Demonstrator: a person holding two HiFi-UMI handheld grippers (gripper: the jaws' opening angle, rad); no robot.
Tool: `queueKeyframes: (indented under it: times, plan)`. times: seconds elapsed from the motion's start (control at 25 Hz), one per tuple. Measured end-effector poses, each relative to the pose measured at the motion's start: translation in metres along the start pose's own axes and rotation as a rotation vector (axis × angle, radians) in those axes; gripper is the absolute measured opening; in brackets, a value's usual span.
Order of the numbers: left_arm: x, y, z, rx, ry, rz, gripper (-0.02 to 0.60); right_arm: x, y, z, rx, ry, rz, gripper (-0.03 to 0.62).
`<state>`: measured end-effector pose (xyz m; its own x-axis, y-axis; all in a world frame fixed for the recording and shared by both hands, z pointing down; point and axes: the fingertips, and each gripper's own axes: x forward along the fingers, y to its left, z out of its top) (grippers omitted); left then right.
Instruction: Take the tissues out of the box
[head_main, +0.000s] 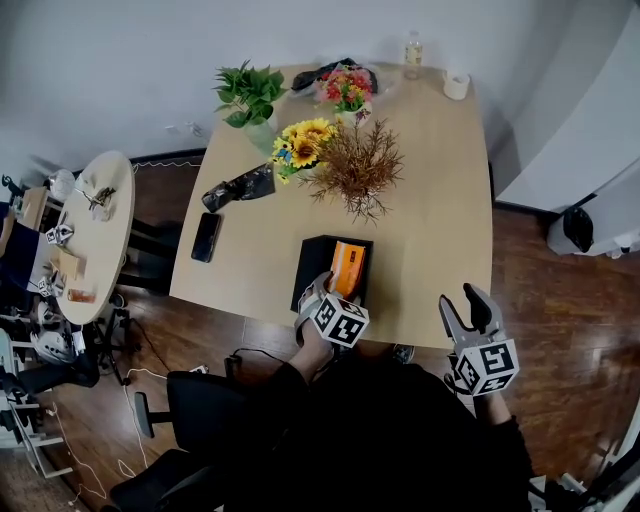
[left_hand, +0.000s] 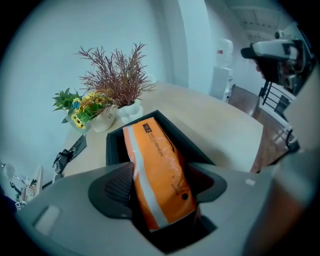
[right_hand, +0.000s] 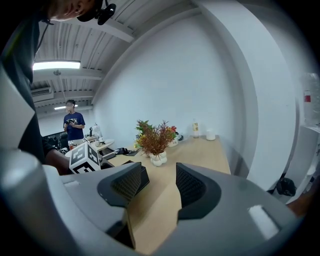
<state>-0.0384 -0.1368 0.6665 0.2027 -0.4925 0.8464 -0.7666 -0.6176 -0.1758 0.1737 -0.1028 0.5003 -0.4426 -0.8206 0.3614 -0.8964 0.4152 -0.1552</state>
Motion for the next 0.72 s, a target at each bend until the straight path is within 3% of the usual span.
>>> queueKeyframes:
  times: [0.24,0.44,0.72]
  plan:
    - [-0.008,0.005,-0.001,-0.069,-0.024,-0.084,0.268,-0.002,0.007,-0.003,0.005,-0.003,-0.002,0.212]
    - [-0.043,0.022,0.011,-0.22,-0.151,-0.137,0.261,-0.008,0.007,-0.009,0.02,0.004,-0.022,0.202]
    - [-0.088,0.029,0.026,-0.246,-0.24,-0.154,0.259,-0.006,0.016,-0.011,0.019,0.011,-0.023,0.199]
